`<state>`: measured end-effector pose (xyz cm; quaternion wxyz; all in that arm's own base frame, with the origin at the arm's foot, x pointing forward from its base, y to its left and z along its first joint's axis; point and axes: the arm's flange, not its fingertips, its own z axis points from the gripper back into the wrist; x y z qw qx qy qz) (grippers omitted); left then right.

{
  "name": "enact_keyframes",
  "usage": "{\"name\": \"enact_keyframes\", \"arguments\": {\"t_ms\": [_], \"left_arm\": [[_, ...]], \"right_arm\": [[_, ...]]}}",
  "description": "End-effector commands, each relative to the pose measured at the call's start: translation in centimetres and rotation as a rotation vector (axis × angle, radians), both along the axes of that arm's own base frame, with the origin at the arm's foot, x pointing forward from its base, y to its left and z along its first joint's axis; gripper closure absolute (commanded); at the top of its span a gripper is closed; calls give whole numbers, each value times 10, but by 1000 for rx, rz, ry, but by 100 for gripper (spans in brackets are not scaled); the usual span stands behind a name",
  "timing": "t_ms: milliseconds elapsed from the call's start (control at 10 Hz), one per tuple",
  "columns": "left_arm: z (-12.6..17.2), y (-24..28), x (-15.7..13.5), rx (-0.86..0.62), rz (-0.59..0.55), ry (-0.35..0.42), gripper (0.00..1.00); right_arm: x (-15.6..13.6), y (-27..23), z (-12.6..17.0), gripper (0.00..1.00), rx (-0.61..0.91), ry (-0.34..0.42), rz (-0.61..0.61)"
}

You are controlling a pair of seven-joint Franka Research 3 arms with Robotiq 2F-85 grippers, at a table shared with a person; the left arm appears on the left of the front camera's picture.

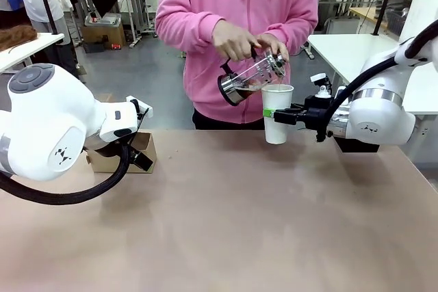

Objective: Pour a drink into a cup and package it in a carrier.
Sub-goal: When a person places the Paper Cup Lid on the 600 ml Paper Cup , lift the 600 ml Paper Cup.

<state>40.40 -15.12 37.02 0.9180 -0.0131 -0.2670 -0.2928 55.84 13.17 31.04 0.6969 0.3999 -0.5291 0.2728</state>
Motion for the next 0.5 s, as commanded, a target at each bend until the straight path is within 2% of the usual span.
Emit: {"name": "enact_keyframes", "arguments": {"t_ms": [0,400], "left_arm": [[0,0,0,-2,0,0,0],[0,0,0,-2,0,0,0]], "right_arm": [[0,3,3,19,11,-9,-7],[0,3,3,19,11,-9,-7]]}}
